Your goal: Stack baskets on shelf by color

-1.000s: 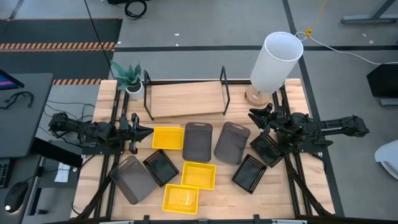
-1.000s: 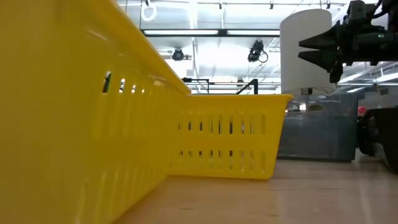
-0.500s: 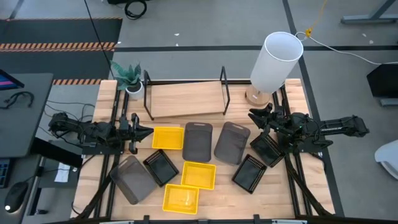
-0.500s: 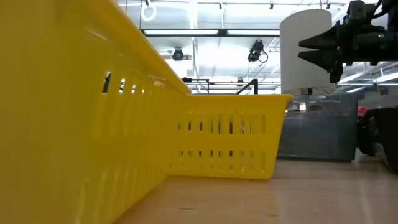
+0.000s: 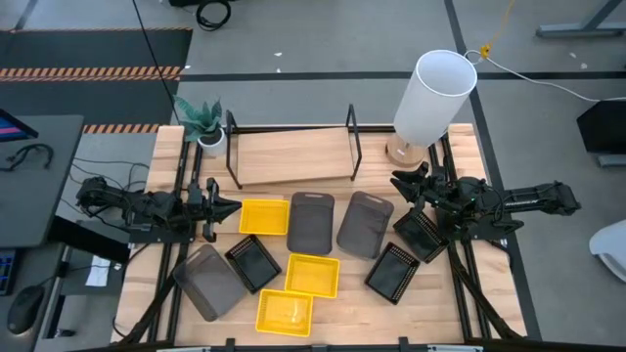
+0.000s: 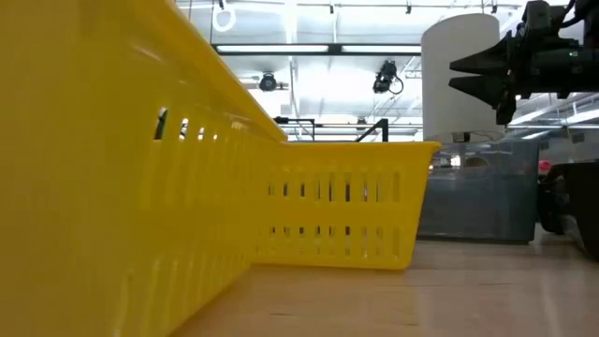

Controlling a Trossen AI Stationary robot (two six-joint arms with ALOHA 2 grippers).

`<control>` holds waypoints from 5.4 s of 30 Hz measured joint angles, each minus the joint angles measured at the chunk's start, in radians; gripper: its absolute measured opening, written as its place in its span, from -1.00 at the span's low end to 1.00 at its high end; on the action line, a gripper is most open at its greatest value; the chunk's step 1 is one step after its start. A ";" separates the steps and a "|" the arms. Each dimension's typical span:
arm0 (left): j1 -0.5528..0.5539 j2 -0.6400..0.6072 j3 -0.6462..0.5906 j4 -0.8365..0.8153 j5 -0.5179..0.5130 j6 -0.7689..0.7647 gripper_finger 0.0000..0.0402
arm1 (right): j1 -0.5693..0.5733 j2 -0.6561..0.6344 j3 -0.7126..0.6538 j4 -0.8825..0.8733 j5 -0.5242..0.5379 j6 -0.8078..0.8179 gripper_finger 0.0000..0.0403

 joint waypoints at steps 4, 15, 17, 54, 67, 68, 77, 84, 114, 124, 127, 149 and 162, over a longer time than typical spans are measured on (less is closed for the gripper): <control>0.000 0.000 0.000 0.000 0.000 0.000 -0.84 | 0.000 0.000 0.000 0.000 0.000 0.000 -0.22; 0.000 0.000 0.000 0.000 0.000 0.000 -0.86 | 0.000 0.000 0.000 0.012 0.000 0.000 -0.22; 0.000 0.000 0.000 0.000 0.000 0.000 -0.86 | 0.000 0.000 0.000 0.018 0.000 0.001 -0.22; 0.000 0.000 0.000 -0.001 0.000 0.000 -0.82 | 0.177 0.659 0.471 -0.565 -0.165 0.181 -0.22; 0.000 0.000 0.000 -0.001 0.000 0.000 -0.83 | 0.264 1.172 1.018 -1.032 -0.203 0.278 -0.22; 0.000 0.000 0.000 -0.001 0.000 0.000 -0.82 | 0.266 1.205 1.058 -1.075 -0.204 0.292 -0.22; 0.000 0.000 0.000 -0.001 0.000 0.000 -0.86 | 0.268 1.440 1.342 -1.306 -0.287 0.361 -0.22; 0.000 0.000 0.000 -0.001 0.000 0.000 -0.82 | 0.268 1.575 1.426 -1.394 -0.357 0.402 -0.22; 0.000 0.006 0.000 -0.009 0.000 0.000 -0.82 | 0.270 1.773 1.424 -1.435 -0.453 0.392 -0.22; 0.000 0.006 0.000 -0.009 0.000 0.000 -0.86 | 0.270 1.774 1.424 -1.433 -0.444 0.398 -0.43; 0.000 0.006 0.000 -0.009 0.000 0.000 -0.84 | 0.270 1.774 1.424 -1.432 -0.444 0.396 -0.53; 0.000 0.006 0.000 -0.009 0.000 0.000 -0.84 | 0.273 1.774 1.503 -1.568 -0.467 0.363 -0.97; 0.000 0.006 0.000 -0.008 0.000 0.000 -0.82 | 0.313 1.774 1.774 -1.768 -0.359 0.322 -0.97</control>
